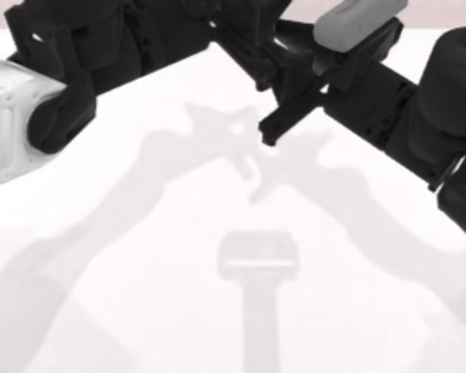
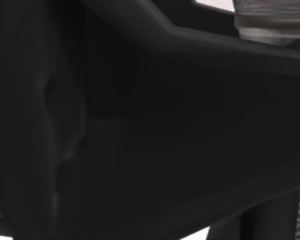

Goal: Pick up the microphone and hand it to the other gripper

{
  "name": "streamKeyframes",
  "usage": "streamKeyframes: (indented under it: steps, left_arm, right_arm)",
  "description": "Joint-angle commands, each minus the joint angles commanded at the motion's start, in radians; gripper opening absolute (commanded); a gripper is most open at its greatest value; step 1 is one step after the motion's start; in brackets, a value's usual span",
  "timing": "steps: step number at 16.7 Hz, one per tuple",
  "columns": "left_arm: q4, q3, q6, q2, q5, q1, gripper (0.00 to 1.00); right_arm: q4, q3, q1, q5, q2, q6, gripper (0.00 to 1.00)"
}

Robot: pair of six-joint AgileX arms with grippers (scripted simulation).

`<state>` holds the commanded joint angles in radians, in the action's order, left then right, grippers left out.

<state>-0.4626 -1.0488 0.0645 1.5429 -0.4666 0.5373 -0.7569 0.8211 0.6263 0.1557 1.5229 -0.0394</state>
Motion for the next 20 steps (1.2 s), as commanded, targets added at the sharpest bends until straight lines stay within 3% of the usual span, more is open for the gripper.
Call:
streamKeyframes:
  steps: [8, 20]
  left_arm:
    - [0.0, 0.0, 0.0, 0.0, 0.0, 0.0, 0.0]
    - [0.0, 0.0, 0.0, 0.0, 0.0, 0.0, 0.0]
  right_arm:
    - [0.0, 0.0, 0.0, 0.0, 0.0, 0.0, 0.0]
    - [0.0, 0.0, 0.0, 0.0, 0.0, 0.0, 0.9]
